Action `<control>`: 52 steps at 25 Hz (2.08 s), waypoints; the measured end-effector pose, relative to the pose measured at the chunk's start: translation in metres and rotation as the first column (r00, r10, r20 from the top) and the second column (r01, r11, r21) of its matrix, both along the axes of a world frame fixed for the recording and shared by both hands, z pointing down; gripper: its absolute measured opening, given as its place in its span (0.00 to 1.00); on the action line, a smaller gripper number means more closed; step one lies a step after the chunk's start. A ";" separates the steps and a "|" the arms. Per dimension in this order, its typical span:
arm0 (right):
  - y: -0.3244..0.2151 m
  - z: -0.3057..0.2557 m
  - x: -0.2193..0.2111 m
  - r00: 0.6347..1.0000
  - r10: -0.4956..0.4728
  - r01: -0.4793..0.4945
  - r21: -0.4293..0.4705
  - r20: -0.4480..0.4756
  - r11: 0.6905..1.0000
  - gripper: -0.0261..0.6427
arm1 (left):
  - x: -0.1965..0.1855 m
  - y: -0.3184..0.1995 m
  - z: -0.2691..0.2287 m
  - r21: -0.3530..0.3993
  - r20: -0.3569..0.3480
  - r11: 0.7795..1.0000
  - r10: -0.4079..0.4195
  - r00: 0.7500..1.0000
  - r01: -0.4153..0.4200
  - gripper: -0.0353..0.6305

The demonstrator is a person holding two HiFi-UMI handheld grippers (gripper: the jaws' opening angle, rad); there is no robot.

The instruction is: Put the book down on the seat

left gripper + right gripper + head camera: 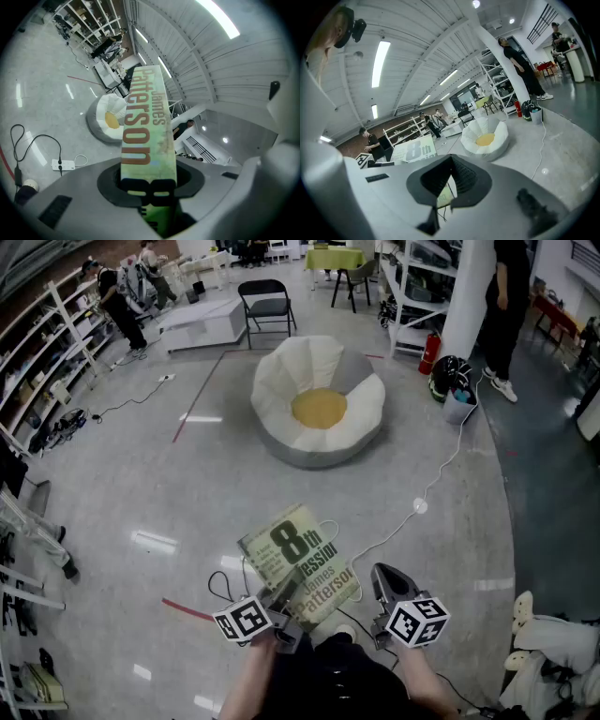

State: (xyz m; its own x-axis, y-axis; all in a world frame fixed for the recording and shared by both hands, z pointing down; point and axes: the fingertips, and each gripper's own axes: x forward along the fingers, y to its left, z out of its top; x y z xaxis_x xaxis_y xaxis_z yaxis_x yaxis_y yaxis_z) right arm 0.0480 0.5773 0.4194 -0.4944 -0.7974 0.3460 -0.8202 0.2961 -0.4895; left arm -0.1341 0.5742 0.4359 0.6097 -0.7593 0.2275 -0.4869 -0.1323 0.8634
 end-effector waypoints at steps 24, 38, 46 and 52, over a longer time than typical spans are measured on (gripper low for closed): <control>-0.002 -0.019 0.055 0.999 -0.012 0.010 0.035 0.041 0.999 0.06 | 0.045 0.007 -0.019 0.012 0.038 0.996 -0.086 0.996 0.086 0.30; -0.080 -0.011 0.069 0.999 -0.020 0.020 0.019 0.029 1.000 0.06 | 0.076 -0.080 -0.001 -0.028 0.021 0.999 -0.032 0.999 0.033 0.30; -0.170 -0.015 0.064 0.999 -0.026 0.026 -0.009 0.038 1.000 0.06 | 0.073 -0.167 -0.006 -0.052 0.012 0.998 -0.021 1.000 0.021 0.30; -0.236 -0.014 0.049 0.999 -0.028 0.029 -0.012 0.037 1.000 0.06 | 0.058 -0.235 -0.006 -0.049 0.007 0.999 -0.020 1.000 0.020 0.30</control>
State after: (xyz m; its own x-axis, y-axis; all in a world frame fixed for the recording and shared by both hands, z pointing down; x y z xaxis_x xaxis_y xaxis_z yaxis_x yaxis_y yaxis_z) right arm 0.0970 0.3410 0.4050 -0.5297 -0.7785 0.3366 -0.7926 0.3131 -0.5232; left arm -0.0761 0.3393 0.4304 0.5932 -0.7589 0.2686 -0.4944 -0.0801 0.8656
